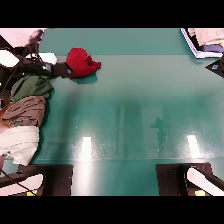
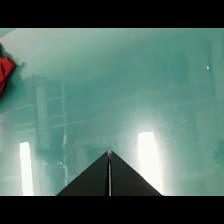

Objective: Fold the shirts.

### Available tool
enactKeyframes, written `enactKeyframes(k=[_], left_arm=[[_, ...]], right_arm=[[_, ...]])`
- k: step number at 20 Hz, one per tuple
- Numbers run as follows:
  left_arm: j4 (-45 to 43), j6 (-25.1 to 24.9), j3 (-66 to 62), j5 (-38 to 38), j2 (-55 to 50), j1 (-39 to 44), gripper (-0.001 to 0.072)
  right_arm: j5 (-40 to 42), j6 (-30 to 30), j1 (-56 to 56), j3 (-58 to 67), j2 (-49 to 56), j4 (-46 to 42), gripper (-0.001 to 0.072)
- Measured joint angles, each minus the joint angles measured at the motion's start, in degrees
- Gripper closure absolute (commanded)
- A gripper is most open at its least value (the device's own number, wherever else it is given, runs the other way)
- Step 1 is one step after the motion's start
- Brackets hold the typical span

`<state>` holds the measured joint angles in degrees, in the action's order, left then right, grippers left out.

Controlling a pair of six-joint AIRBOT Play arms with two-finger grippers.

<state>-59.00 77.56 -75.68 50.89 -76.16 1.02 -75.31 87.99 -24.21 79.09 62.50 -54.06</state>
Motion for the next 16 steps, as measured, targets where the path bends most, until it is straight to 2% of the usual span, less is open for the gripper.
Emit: enactKeyframes(k=[3, 5, 10, 14, 15, 16], left_arm=[[-1.38, 1.29, -0.26, -9.09, -5.55, -2.82, -0.0001], [0.79, -1.03, -1.68, -13.11, -10.27, -3.69, -0.0001], [11.06, -8.96, -9.29, -16.37, -22.18, -4.28, 0.0000], [14.45, -11.80, -14.93, -15.93, -28.48, -2.62, 0.0001], [14.80, -12.02, -15.67, -16.15, -29.40, -2.36, 0.0108], [15.17, -12.20, -16.22, -16.41, -30.01, -2.14, 0.0381]], right_arm=[[-0.37, 0.00, 0.00, -0.17, 0.00, 0.20, 0.0690], [-0.98, 0.00, 0.02, -0.24, 0.00, 0.44, 0.0690], [-2.56, 0.00, 0.13, -0.26, 0.00, 0.46, 0.0691], [-3.17, 0.00, 0.13, -0.26, 0.00, 0.48, 0.0690], [-3.37, 0.00, 0.13, -0.26, 0.00, 0.48, 0.0690], [-3.39, 0.00, 0.13, -0.26, 0.00, 0.48, 0.0691]])
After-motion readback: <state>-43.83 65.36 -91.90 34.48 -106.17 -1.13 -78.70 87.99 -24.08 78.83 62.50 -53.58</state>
